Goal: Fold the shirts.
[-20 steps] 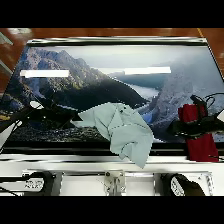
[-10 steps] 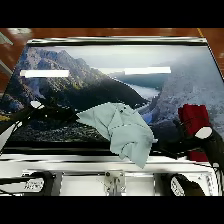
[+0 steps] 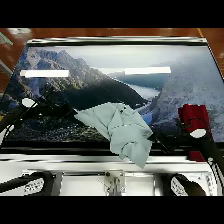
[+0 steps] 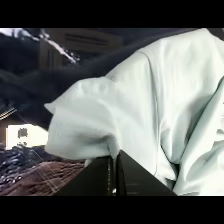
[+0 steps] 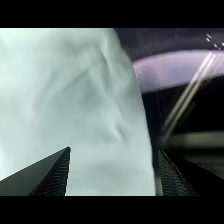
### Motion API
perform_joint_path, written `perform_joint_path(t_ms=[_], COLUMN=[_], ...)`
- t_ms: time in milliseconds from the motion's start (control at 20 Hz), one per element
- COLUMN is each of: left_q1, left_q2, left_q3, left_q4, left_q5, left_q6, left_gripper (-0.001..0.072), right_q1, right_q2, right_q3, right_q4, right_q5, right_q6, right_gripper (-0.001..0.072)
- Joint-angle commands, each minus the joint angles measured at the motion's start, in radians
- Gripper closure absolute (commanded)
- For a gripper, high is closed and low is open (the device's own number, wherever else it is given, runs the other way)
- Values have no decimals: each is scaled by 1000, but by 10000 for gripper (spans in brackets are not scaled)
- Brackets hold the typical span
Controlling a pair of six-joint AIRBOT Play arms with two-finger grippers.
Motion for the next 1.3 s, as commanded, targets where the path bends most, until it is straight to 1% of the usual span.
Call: perform_joint_path(t_ms=[0,100,200,250,300,350,400,500,600,650,750,850,900,1000,1050,1150,1250], left_q1=[0,0,0,0,0,0,0,0,0,0,0,1,6,25,39,65,66], left_q2=[22,22,22,22,22,22,22,29,58,83,150,217,248,295,316,359,401], left_q3=[5,21,46,61,74,90,109,163,254,311,460,640,735,901,965,1052,1077], left_q4=[-1,-1,-1,-1,-1,-1,0,2,11,11,11,11,12,19,27,30,30], left_q5=[-6,-10,-8,-9,-9,-8,-8,-8,-8,-8,-8,-7,-3,8,10,10,10], left_q6=[3,3,3,3,3,3,3,16,27,31,80,127,143,141,141,140,140], left_gripper=[672,671,672,671,672,671,672,673,673,673,673,673,673,673,672,672,673], right_q1=[0,0,3,9,10,10,9,9,9,9,9,9,9,9,9,9,9], right_q2=[-89,-125,-162,-175,-180,-180,-180,-175,-131,-92,13,112,156,217,233,249,253], right_q3=[-2,-2,-2,-2,-2,1,16,91,225,308,524,757,875,1073,1154,1286,1367], right_q4=[126,142,148,151,156,167,167,166,167,166,165,161,149,92,56,-2,-7], right_q5=[-150,-188,-197,-198,-198,-196,-179,-82,42,84,94,42,-9,-97,-107,-90,-76], right_q6=[-48,-48,-61,-76,-91,-111,-138,-235,-338,-364,-369,-370,-371,-361,-333,-272,-229], right_gripper=[45,47,205,316,453,621,656,657,657,657,657,657,657,657,658,658,658])
